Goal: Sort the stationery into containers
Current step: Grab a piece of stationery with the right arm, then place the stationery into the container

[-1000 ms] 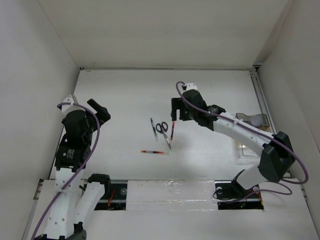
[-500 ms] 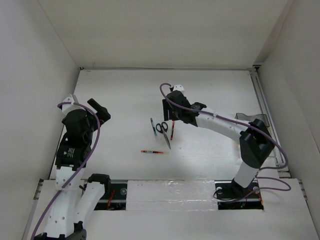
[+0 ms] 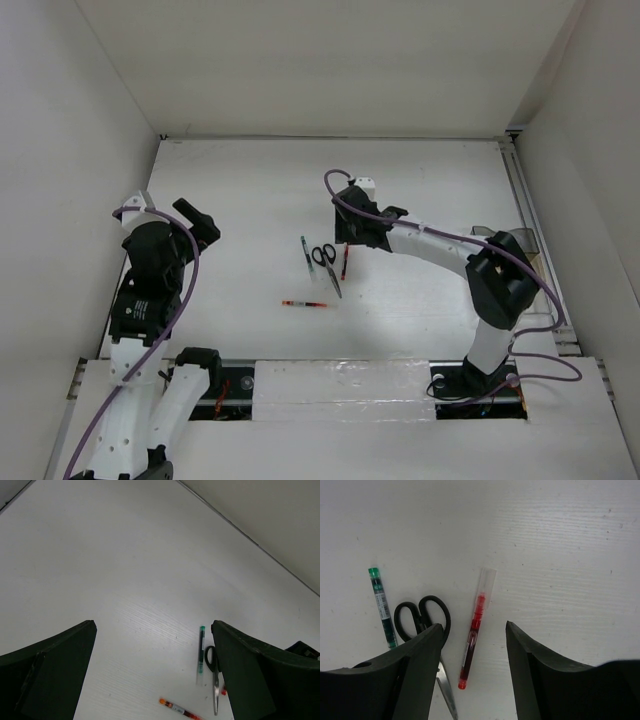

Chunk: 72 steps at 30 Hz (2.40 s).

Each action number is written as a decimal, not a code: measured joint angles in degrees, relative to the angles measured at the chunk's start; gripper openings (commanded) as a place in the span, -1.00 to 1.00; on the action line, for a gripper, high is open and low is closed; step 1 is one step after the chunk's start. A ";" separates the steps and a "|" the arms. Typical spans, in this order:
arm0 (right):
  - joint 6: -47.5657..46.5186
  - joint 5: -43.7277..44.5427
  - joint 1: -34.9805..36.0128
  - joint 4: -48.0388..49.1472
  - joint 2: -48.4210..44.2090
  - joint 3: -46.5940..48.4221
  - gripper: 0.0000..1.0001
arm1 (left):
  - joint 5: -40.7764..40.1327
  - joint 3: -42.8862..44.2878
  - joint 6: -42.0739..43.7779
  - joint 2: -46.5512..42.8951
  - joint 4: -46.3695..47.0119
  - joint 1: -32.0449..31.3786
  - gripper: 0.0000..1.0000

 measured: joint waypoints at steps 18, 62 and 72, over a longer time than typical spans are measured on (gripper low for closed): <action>2.62 -3.21 0.15 1.88 6.86 -3.91 -0.15 | 0.02 0.00 0.00 -1.38 0.02 0.00 1.00; 14.86 -2.49 -49.03 -0.55 -53.92 -31.12 -1.00 | 0.79 0.00 0.00 -1.40 0.02 0.00 1.00; 14.43 -11.06 -68.81 -2.16 -47.87 -34.34 -1.00 | 0.92 0.00 0.00 -2.78 0.02 0.00 1.00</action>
